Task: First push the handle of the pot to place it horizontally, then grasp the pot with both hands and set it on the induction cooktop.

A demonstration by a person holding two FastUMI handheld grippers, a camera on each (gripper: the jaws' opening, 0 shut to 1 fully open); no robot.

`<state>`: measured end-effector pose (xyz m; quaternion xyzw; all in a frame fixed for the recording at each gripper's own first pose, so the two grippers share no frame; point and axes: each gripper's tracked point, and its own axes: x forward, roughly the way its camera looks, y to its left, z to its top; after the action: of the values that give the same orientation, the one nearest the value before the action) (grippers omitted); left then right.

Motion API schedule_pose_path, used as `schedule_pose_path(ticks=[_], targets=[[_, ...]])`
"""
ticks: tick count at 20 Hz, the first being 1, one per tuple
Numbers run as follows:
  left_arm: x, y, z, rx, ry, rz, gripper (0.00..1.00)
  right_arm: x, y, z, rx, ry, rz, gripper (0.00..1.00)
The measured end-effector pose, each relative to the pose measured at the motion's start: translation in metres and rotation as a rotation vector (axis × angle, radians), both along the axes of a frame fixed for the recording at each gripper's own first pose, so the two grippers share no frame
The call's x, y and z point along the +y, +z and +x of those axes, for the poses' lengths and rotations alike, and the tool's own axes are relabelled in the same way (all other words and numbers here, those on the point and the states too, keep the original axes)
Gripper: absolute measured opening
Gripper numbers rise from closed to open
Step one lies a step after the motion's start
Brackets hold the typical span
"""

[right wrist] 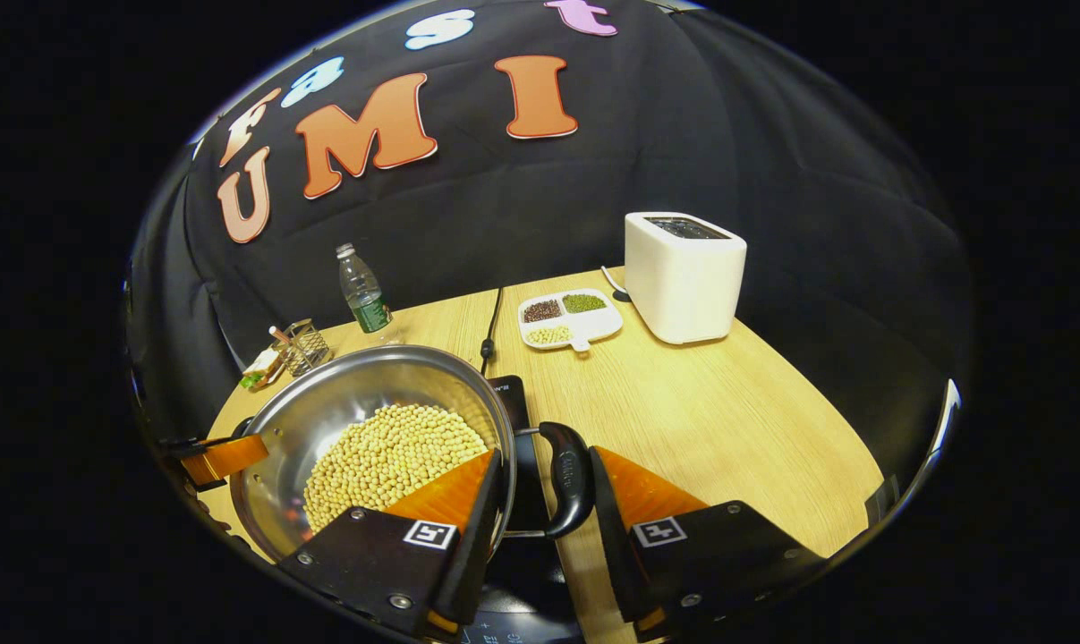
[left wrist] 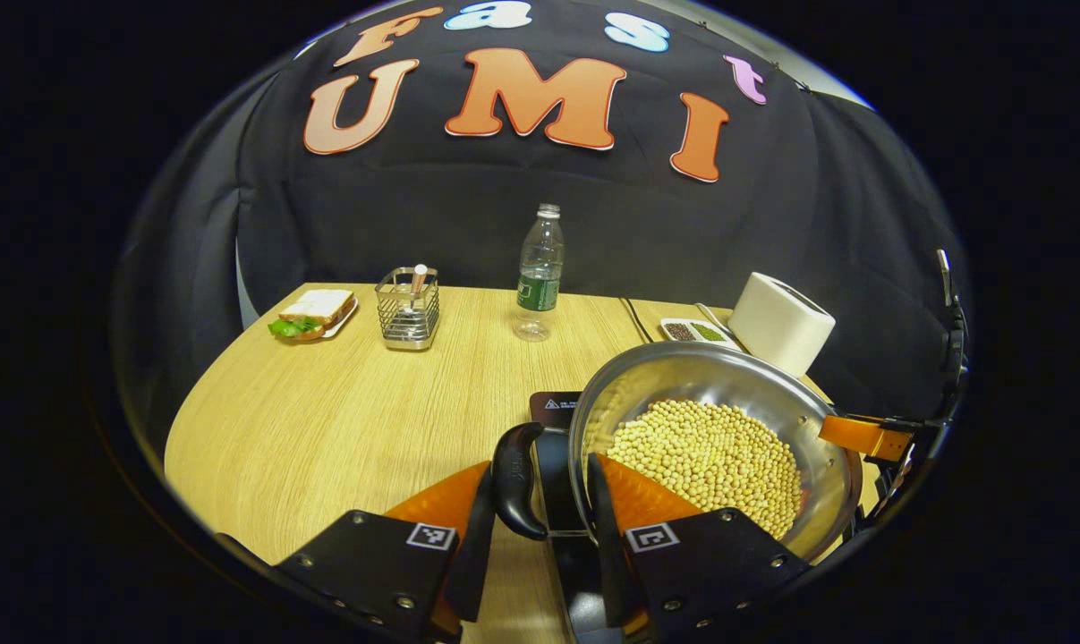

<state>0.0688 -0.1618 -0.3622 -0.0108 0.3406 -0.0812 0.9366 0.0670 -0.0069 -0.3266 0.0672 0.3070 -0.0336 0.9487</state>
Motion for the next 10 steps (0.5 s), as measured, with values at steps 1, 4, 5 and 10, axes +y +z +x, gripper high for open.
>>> schedule_pose_path(ticks=[1, 4, 5, 10], targets=[[0.002, 0.011, 0.003, -0.041, 0.000, 0.002, 0.56, -0.004, 0.008, 0.002, -0.026, -0.011, -0.015, 0.55], [0.015, 0.057, 0.008, -0.148, 0.022, 0.019, 0.62, -0.004, 0.050, -0.002, -0.104, -0.012, -0.034, 0.81], [0.022, 0.074, 0.007, -0.183, 0.032, 0.032, 0.66, -0.003, 0.068, -0.003, -0.138, -0.007, -0.038, 0.88], [0.062, 0.161, -0.001, -0.343, 0.091, 0.079, 0.89, 0.005, 0.170, -0.021, -0.327, 0.027, -0.089, 0.95]])
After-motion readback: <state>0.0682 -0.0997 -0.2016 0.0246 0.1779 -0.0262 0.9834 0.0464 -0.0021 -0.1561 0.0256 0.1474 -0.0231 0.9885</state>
